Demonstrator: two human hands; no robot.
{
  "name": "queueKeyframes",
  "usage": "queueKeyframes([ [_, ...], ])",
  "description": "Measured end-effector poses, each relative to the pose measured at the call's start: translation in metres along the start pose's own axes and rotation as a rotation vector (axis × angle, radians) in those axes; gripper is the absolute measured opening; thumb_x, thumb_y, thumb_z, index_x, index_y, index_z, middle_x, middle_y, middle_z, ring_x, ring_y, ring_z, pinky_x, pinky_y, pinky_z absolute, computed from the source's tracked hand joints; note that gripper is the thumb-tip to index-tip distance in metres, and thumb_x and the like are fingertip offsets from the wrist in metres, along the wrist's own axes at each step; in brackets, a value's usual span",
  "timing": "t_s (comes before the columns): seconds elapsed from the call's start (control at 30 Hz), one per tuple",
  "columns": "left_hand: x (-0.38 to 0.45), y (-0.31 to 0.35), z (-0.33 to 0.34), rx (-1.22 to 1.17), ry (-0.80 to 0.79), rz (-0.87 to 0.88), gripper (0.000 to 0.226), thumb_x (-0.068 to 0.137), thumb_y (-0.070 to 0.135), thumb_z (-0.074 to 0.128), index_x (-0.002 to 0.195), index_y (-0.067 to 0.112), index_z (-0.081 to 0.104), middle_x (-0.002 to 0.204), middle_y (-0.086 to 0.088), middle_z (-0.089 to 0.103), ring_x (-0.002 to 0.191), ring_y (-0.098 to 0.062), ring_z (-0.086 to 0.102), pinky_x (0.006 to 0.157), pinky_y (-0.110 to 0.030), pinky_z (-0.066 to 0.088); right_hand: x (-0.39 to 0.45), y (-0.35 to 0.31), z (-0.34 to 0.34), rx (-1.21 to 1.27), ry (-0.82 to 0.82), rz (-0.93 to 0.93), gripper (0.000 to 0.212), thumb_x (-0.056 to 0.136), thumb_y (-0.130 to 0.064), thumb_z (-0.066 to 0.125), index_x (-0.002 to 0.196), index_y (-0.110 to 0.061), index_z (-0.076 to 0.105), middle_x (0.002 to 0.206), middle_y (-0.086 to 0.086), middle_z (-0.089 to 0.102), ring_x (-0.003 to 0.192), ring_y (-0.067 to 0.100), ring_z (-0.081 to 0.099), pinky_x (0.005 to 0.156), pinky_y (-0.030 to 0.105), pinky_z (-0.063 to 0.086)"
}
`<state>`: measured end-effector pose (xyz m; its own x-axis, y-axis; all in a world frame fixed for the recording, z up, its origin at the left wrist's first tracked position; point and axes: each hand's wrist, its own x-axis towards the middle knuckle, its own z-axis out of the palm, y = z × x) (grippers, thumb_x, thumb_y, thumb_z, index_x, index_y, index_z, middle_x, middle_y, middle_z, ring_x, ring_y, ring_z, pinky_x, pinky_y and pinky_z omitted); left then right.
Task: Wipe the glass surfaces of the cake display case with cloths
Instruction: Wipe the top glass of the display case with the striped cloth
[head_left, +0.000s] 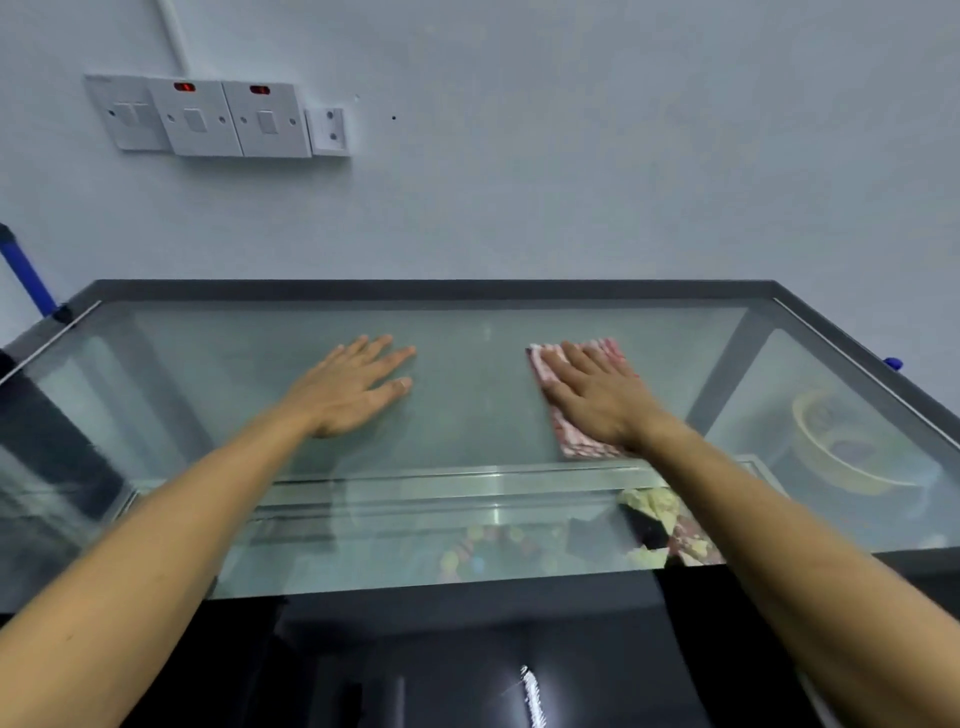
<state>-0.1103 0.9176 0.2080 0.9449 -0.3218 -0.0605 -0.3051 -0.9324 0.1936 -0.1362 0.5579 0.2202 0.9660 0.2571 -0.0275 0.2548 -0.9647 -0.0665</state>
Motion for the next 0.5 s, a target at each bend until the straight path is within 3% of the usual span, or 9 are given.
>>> queueKeyframes([
  [0.1,0.0,-0.002,0.0,-0.02,-0.001,-0.016,0.063,0.104,0.068,0.015,0.163,0.046,0.01,0.174,0.009,0.0,0.161,-0.014,-0.004,0.129,-0.036,-0.005,0.01,-0.084,0.004,0.016,-0.016,-0.191,0.061,0.107,-0.055,0.013,0.165,-0.038,0.003,0.174,0.001,0.002,0.16,0.024,-0.002,0.128,0.044,-0.012],
  [0.17,0.001,-0.002,0.0,-0.025,0.006,-0.018,0.061,0.107,0.061,0.02,0.164,0.042,0.011,0.174,0.007,0.0,0.161,-0.014,-0.003,0.128,-0.034,-0.006,-0.028,-0.122,0.008,0.007,-0.013,-0.395,0.06,0.108,-0.054,0.015,0.164,-0.038,0.004,0.173,-0.001,0.001,0.16,0.021,-0.006,0.129,0.042,-0.01],
  [0.23,0.0,-0.003,0.001,-0.015,0.006,-0.008,0.065,0.105,0.068,0.021,0.164,0.042,0.01,0.174,0.009,0.0,0.16,-0.013,-0.004,0.128,-0.034,-0.005,-0.086,-0.122,0.007,0.005,-0.019,-0.644,0.058,0.108,-0.054,0.019,0.163,-0.041,0.006,0.173,-0.003,0.004,0.16,0.018,-0.007,0.129,0.04,-0.009],
  [0.3,-0.001,-0.005,0.002,-0.003,0.014,0.001,0.071,0.101,0.073,0.019,0.164,0.043,0.01,0.174,0.01,0.001,0.161,-0.013,-0.003,0.129,-0.035,-0.004,-0.114,-0.08,0.003,0.023,-0.06,-0.72,0.056,0.108,-0.057,0.022,0.161,-0.05,0.005,0.173,-0.012,0.0,0.159,0.009,-0.01,0.128,0.034,-0.008],
  [0.37,-0.001,-0.005,0.002,-0.002,0.019,0.0,0.069,0.102,0.072,0.021,0.164,0.043,0.01,0.174,0.01,0.002,0.161,-0.013,-0.002,0.129,-0.036,-0.003,-0.103,-0.014,-0.005,0.017,-0.082,-0.559,0.054,0.104,-0.065,0.011,0.156,-0.059,-0.003,0.171,-0.018,-0.005,0.157,0.004,-0.012,0.129,0.032,-0.008],
  [0.43,0.001,-0.004,0.0,0.018,0.031,-0.012,0.068,0.104,0.069,0.024,0.164,0.042,0.01,0.174,0.01,0.003,0.161,-0.014,-0.001,0.13,-0.037,-0.002,-0.068,0.046,-0.012,0.0,-0.073,-0.267,0.058,0.093,-0.078,-0.007,0.15,-0.065,-0.01,0.171,-0.017,-0.005,0.158,0.006,-0.011,0.129,0.033,-0.007],
  [0.5,0.007,-0.004,-0.002,0.034,-0.003,-0.008,0.074,0.1,0.072,0.022,0.165,0.04,0.01,0.174,0.01,0.002,0.161,-0.015,-0.002,0.129,-0.037,-0.003,-0.025,0.081,-0.013,0.031,-0.063,-0.038,0.079,0.08,-0.089,-0.014,0.153,-0.06,-0.005,0.173,-0.01,0.0,0.159,0.011,-0.005,0.13,0.036,-0.004],
])
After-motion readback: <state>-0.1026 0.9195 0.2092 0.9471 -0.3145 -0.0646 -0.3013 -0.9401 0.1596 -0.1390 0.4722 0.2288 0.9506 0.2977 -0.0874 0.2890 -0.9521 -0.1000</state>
